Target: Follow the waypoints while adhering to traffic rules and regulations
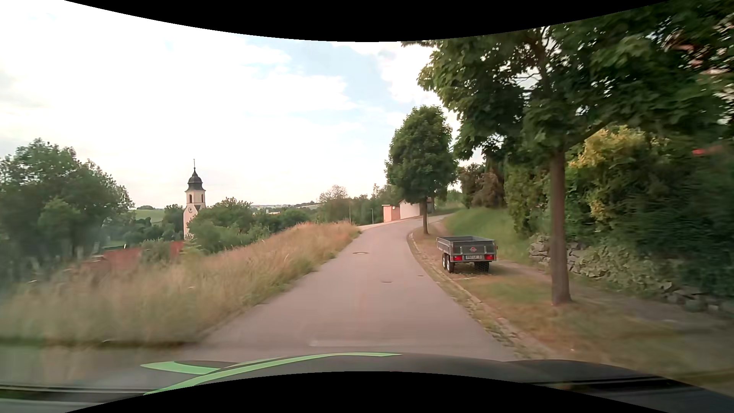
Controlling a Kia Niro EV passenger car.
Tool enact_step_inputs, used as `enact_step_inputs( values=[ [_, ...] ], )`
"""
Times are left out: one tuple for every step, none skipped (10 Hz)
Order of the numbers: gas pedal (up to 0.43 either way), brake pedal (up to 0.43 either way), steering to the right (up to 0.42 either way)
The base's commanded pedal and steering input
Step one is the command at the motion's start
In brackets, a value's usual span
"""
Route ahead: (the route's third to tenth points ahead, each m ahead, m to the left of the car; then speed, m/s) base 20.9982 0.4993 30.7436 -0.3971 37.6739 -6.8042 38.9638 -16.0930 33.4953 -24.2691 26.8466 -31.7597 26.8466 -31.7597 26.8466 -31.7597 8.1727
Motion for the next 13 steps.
enact_step_inputs(
  values=[
    [0.0,0.0,0.001],
    [0.0,0.0,0.003],
    [0.0,0.0,0.005],
    [0.0,0.0,0.004],
    [0.0,0.0,0.005],
    [0.0,0.0,0.006],
    [0.0,0.0,0.006],
    [0.0,0.0,0.007],
    [0.0,0.0,0.008],
    [0.0,0.0,0.01],
    [0.0,0.0,0.014],
    [0.0,0.0,0.017],
    [0.0,0.0,0.019]
  ],
)
